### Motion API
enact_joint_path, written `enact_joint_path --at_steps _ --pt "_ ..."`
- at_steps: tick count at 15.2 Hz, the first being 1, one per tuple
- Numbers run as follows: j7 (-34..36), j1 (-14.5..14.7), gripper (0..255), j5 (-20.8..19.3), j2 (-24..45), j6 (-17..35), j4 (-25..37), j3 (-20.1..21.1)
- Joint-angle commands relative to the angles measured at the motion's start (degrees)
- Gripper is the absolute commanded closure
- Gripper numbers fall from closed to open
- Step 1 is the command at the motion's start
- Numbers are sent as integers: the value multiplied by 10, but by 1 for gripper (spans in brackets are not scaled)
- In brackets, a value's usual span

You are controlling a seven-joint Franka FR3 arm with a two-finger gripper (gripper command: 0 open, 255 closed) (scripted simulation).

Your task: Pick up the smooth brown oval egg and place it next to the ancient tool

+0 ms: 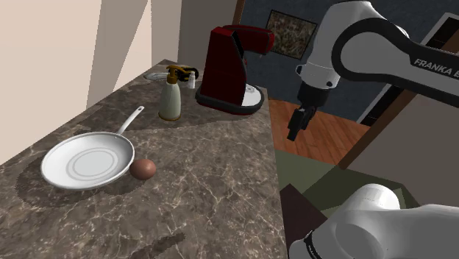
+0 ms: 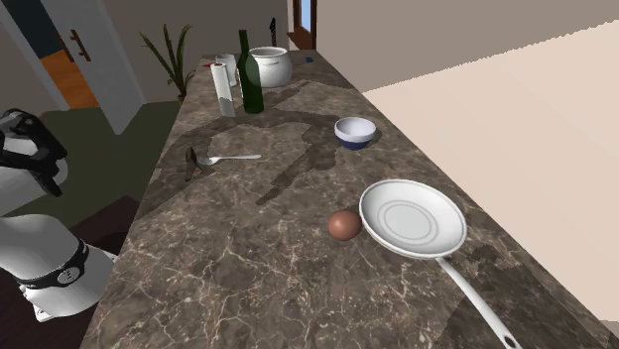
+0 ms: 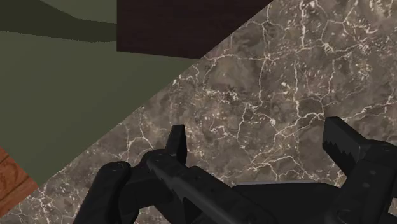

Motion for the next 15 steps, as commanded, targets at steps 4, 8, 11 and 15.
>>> enact_joint_path --at_steps 4,8,11,15 --pt "5 16 0 5 33 55 -6 26" --pt "14 34 0 7 84 127 -5 62" --pt "22 45 0 2 127 178 2 89" --pt "37 56 0 -13 189 242 19 126"
